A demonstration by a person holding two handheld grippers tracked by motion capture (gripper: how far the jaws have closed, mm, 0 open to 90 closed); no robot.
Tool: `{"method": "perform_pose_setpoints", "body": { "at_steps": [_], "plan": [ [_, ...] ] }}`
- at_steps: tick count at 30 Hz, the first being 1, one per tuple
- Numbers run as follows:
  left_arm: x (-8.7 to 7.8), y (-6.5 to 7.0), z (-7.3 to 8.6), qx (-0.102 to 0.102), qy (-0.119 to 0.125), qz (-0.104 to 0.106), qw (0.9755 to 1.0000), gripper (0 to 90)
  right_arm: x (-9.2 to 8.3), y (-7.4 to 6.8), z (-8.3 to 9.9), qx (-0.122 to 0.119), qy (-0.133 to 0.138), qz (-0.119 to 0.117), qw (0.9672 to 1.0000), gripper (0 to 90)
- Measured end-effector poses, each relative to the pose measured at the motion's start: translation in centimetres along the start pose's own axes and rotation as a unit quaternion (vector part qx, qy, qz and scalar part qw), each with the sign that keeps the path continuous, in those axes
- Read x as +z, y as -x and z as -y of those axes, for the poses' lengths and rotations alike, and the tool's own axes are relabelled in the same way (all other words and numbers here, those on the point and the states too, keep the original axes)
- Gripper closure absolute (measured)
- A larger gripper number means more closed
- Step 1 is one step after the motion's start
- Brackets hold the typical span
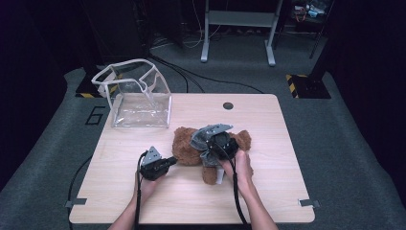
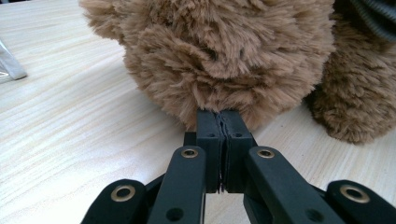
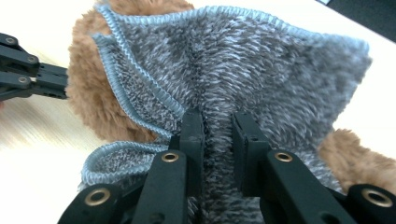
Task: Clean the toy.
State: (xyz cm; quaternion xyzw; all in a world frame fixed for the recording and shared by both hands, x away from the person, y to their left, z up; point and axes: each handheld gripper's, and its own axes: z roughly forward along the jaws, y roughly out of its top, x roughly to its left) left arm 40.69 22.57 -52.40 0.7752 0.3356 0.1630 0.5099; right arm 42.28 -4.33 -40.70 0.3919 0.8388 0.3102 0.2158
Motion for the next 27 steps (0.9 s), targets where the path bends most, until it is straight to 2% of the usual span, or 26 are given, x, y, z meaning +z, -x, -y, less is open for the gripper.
{"method": "perform_pose_setpoints", "body": {
  "at_steps": [3, 4, 7, 10, 11, 16, 19, 23, 25, 27],
  "plan": [
    [0.0, 0.0, 0.0, 0.0, 0.0, 0.0, 1.0, 88.2, -0.3, 0.6, 0.5, 0.017, 0.007, -0.003, 0.9998, 76.5],
    [0.0, 0.0, 0.0, 0.0, 0.0, 0.0, 1.0, 88.2, -0.5, 0.8, 0.7, 0.008, 0.006, -0.002, 1.0, 76.5],
    [0.0, 0.0, 0.0, 0.001, 0.0, 0.0, 1.0, 88.2, -1.3, 1.6, 1.7, 0.029, 0.004, 0.01, 0.9995, 76.5],
    [0.0, 0.0, 0.0, 0.001, 0.0, 0.0, 1.0, 88.2, -2.2, 3.0, 3.1, 0.046, 0.007, 0.017, 0.9988, 76.5],
    [0.0, 0.0, 0.0, 0.001, 0.0, 0.001, 1.0, 88.2, -2.4, 3.4, 3.6, 0.06, 0.006, 0.02, 0.998, 76.5],
    [0.0, 0.0, 0.0, 0.001, 0.0, -0.001, 1.0, 88.2, -3.4, 4.4, 4.6, 0.076, 0.01, 0.029, 0.9966, 76.4],
    [0.0, 0.0, 0.0, 0.0, -0.001, -0.001, 1.0, 88.2, -3.9, 3.8, 4.0, 0.072, 0.024, 0.027, 0.9967, 76.4],
    [0.0, 0.0, 0.0, 0.0, -0.002, -0.002, 1.0, 88.2, -3.4, 2.0, 2.5, 0.05, 0.039, 0.001, 0.998, 76.4],
    [0.0, 0.0, 0.0, 0.0, -0.002, -0.002, 1.0, 88.2, -2.6, 0.8, 1.6, 0.028, 0.033, -0.009, 0.999, 76.3],
    [0.0, 0.0, 0.0, 0.0, -0.002, -0.002, 1.0, 88.2, -1.5, -0.1, 1.2, 0.012, 0.019, -0.006, 0.9997, 76.2]
  ]
}}
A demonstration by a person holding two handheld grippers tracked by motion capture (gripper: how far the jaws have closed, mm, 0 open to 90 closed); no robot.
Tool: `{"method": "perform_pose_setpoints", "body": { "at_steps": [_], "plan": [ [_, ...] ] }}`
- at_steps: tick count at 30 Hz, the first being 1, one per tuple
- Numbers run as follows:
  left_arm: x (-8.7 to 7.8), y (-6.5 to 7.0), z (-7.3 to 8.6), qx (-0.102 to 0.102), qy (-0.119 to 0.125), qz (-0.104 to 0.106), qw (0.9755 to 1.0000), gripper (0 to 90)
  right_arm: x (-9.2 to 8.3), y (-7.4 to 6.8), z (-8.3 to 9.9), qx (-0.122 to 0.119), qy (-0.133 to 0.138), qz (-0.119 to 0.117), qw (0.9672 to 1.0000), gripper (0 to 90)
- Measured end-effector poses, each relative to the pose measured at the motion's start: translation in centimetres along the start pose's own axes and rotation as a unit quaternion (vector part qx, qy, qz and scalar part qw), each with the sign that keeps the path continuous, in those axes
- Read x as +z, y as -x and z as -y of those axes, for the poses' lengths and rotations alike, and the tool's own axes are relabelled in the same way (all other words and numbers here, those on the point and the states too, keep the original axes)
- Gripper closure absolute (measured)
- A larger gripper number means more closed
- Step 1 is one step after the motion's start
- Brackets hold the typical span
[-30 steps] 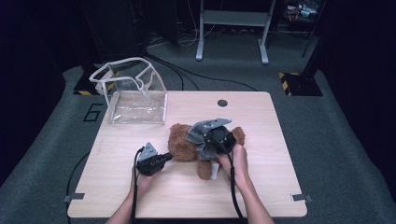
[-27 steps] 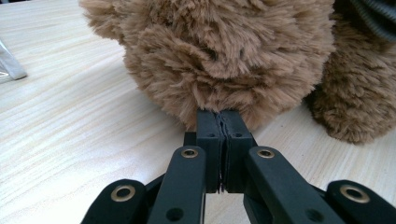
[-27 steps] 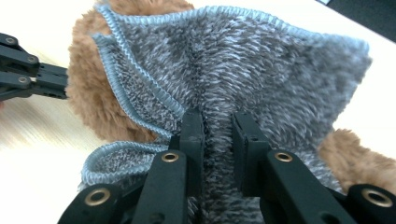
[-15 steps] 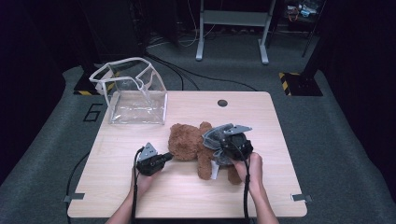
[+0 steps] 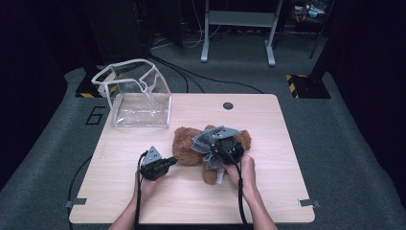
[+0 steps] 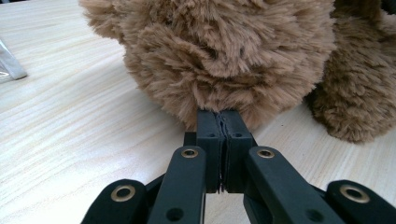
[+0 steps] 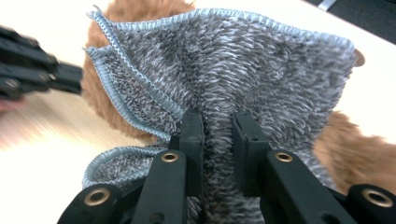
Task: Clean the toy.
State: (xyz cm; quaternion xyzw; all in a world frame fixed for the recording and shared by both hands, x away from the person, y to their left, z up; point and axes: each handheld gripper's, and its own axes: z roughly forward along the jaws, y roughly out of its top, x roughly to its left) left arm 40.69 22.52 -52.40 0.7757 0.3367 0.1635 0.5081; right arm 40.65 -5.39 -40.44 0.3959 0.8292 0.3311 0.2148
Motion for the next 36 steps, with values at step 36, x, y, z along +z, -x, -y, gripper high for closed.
{"method": "perform_pose_setpoints", "body": {
  "at_steps": [36],
  "plan": [
    [0.0, 0.0, 0.0, -0.001, 0.0, 0.0, 1.0, 88.2, 3.3, 3.1, -4.6, 0.021, -0.031, 0.022, 0.9991, 76.3]
  ]
}}
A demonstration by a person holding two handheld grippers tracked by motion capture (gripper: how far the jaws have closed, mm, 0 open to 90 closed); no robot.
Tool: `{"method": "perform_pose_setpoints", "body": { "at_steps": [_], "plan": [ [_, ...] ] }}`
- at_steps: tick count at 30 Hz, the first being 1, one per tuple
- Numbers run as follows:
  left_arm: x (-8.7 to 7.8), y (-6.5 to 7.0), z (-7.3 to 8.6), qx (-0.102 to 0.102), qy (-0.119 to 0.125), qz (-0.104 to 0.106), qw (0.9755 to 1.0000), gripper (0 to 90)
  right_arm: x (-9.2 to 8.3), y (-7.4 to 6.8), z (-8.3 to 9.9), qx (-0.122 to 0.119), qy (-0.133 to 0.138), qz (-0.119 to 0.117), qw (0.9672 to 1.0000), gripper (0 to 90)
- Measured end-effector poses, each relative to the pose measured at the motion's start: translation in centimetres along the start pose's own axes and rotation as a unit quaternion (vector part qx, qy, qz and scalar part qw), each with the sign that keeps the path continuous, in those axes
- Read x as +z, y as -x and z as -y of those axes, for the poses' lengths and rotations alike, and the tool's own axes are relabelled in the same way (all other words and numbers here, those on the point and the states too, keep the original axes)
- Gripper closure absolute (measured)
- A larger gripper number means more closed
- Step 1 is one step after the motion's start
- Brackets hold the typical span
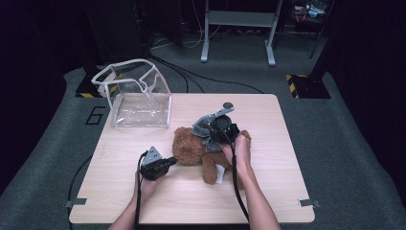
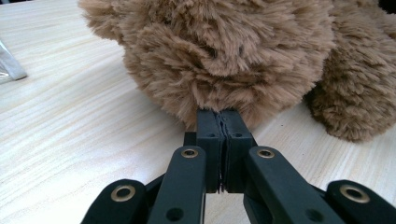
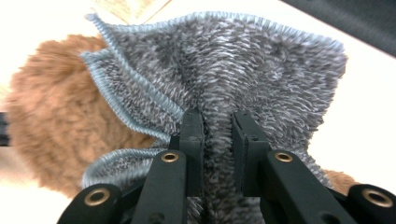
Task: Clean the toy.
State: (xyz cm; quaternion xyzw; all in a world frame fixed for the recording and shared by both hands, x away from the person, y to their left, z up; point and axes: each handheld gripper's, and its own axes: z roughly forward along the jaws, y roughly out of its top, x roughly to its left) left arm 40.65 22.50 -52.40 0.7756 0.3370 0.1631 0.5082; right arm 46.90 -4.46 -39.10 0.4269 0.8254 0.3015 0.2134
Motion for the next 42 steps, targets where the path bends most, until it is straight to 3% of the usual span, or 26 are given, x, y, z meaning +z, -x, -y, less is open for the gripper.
{"method": "perform_pose_setpoints", "body": {
  "at_steps": [7, 14, 19, 24, 26, 29, 32, 38, 40, 42],
  "plan": [
    [0.0, 0.0, 0.0, 0.001, 0.001, 0.001, 1.0, 88.3, 0.3, 1.5, 0.7, 0.022, 0.002, -0.005, 0.9997, 76.5],
    [0.0, 0.0, 0.0, 0.0, 0.002, -0.001, 1.0, 88.3, -0.2, 4.1, 1.8, 0.046, 0.002, 0.015, 0.9988, 77.0],
    [0.1, 0.0, 0.0, 0.001, 0.0, -0.001, 1.0, 88.3, -0.3, 6.6, 3.1, 0.083, 0.004, 0.016, 0.9964, 77.2],
    [0.1, 0.0, 0.0, 0.004, -0.003, 0.0, 1.0, 88.4, 0.0, 8.0, 3.5, 0.096, 0.0, 0.026, 0.995, 77.4],
    [0.1, 0.1, 0.0, 0.004, -0.003, -0.002, 1.0, 88.4, 0.1, 8.5, 3.5, 0.098, -0.002, 0.04, 0.9944, 77.4],
    [0.1, 0.1, 0.0, 0.006, -0.005, -0.002, 1.0, 88.4, 0.3, 9.5, 3.8, 0.117, -0.003, 0.047, 0.992, 77.5],
    [0.1, 0.1, 0.0, 0.006, -0.005, -0.002, 1.0, 88.4, 0.8, 10.2, 4.3, 0.129, 0.001, 0.024, 0.9913, 77.4],
    [0.1, 0.1, -0.1, 0.006, -0.007, -0.004, 1.0, 88.4, 3.6, 11.0, 5.6, 0.153, -0.044, 0.032, 0.9868, 77.6],
    [0.1, 0.1, -0.1, 0.007, -0.008, -0.004, 0.9999, 88.4, 3.7, 11.1, 5.9, 0.167, -0.037, 0.015, 0.9851, 77.6],
    [0.2, 0.1, -0.1, 0.012, -0.009, -0.007, 0.9999, 88.4, 2.9, 10.8, 5.7, 0.161, -0.02, 0.0, 0.9868, 77.7]
  ]
}}
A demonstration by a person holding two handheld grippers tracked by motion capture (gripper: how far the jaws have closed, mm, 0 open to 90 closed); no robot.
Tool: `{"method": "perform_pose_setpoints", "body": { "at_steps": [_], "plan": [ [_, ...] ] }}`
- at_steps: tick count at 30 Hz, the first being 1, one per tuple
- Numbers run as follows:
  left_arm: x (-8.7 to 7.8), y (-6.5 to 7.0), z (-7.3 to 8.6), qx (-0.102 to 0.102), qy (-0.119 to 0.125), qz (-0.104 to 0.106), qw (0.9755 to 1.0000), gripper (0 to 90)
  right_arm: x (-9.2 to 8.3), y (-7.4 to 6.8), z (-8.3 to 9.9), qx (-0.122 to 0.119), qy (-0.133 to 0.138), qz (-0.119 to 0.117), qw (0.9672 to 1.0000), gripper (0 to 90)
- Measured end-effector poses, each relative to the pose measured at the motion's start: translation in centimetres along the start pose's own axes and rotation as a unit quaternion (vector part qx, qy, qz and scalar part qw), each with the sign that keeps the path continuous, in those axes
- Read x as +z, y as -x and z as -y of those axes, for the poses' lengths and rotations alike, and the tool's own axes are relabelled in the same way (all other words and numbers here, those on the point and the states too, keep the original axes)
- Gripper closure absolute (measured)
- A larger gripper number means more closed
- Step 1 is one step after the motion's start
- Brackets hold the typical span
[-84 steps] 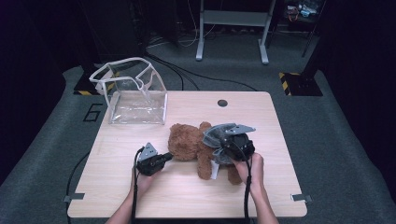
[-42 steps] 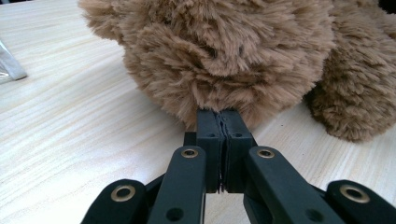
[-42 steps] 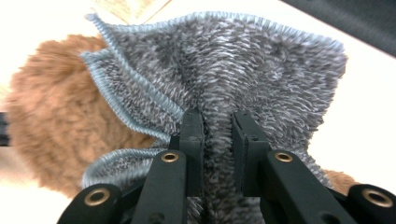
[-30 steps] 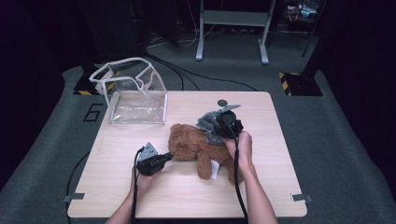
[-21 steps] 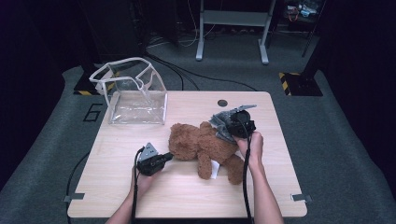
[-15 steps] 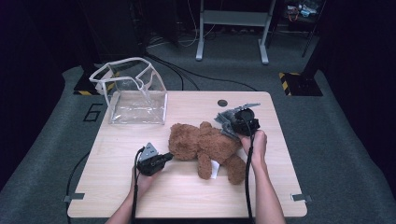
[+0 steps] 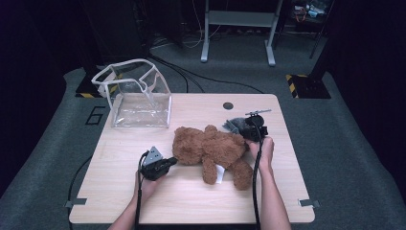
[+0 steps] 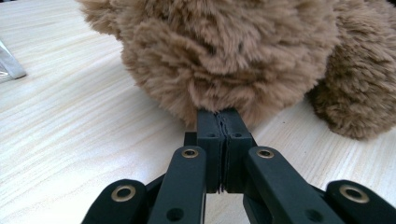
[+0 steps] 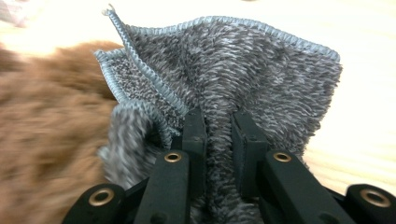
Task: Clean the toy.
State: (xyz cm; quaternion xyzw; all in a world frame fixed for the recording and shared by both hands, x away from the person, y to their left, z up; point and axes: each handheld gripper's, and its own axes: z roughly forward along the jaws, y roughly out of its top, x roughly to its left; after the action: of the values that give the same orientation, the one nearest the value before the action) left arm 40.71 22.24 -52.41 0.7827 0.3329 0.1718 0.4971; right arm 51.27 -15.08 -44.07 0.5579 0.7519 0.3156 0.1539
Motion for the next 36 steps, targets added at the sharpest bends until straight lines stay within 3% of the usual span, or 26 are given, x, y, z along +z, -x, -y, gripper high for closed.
{"method": "perform_pose_setpoints", "body": {
  "at_steps": [6, 11, 17, 23, 28, 30, 34, 36],
  "plan": [
    [0.1, 0.1, 0.0, -0.004, 0.001, -0.002, 1.0, 88.5, -0.7, -1.3, -0.1, -0.032, 0.0, -0.009, 0.9994, 77.8],
    [0.0, 0.0, 0.0, -0.005, 0.001, 0.0, 1.0, 88.4, 0.7, -0.9, 0.4, -0.022, -0.011, 0.004, 0.9997, 77.8],
    [-0.1, -0.1, 0.0, -0.007, 0.003, 0.0, 1.0, 87.6, 0.6, -0.3, 0.6, -0.022, -0.006, 0.019, 0.9996, 77.7],
    [-0.2, -0.2, 0.1, -0.022, 0.001, 0.0, 0.9997, 72.5, -1.3, -0.1, 0.9, -0.019, 0.014, 0.017, 0.9996, 77.7],
    [-0.3, -0.4, 0.0, -0.034, 0.005, 0.003, 0.9994, 47.9, -1.2, -0.1, 1.4, -0.028, 0.004, 0.011, 0.9995, 77.7],
    [-0.2, -0.4, -0.1, -0.027, -0.004, 0.004, 0.9996, 40.1, -0.9, -0.1, 1.6, -0.028, 0.002, 0.014, 0.9995, 77.7],
    [0.3, -0.1, -0.2, -0.02, -0.014, 0.008, 0.9997, 38.5, -0.4, 0.1, 1.9, -0.025, 0.001, 0.011, 0.9996, 77.8],
    [0.5, -0.1, -0.2, -0.019, -0.013, 0.001, 0.9997, 36.4, -0.2, 0.1, 2.0, -0.032, 0.002, 0.016, 0.9994, 77.8]
  ]
}}
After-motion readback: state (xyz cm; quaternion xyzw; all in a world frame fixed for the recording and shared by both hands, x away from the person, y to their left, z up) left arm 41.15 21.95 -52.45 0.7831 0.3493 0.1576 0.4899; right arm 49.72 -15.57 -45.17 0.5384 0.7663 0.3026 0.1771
